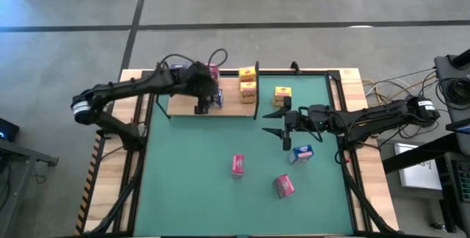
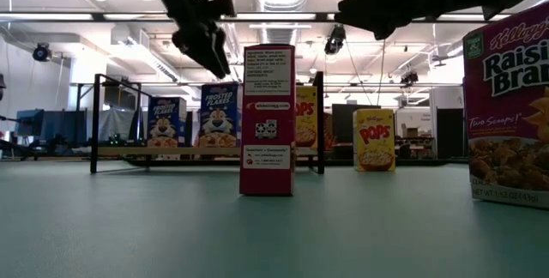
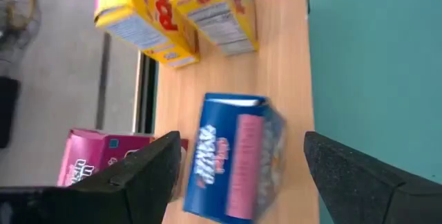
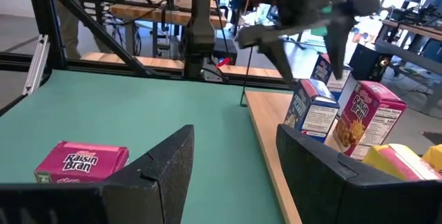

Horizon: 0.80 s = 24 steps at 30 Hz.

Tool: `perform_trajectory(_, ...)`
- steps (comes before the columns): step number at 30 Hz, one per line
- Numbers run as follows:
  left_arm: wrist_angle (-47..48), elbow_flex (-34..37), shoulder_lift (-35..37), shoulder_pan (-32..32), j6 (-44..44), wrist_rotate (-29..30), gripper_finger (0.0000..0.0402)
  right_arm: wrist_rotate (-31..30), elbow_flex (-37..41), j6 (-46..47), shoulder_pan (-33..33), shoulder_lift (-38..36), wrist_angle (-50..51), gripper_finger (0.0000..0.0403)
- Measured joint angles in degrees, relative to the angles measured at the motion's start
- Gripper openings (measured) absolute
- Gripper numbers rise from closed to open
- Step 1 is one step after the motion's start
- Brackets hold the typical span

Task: Stack cereal on shelf
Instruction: Put the top blue cereal box on the shelf

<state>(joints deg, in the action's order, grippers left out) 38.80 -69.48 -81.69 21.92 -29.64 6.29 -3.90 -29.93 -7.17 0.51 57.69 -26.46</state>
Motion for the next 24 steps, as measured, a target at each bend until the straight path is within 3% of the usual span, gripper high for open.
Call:
perform_trajectory(4,0.8,-1.4,-3.5,4.2,-1.5,-5.5,0.0290,-0.1,0.0,-0.2,0.0,0.0,0.1,0.0196)
perform_trajectory(15,3.8,-1.6,-8.9,6.5,-4.0,-7.6,0.0279,-0.1,0.0,-0.4,0.0,0.1,0.6,0.0196)
perform_trajectory(24,6.3,-2.0,-7.9,5.7,-3.0,-7.1,0.0229,-0.2,0.0,-0.4,0.0,0.1,0.7,0.0196)
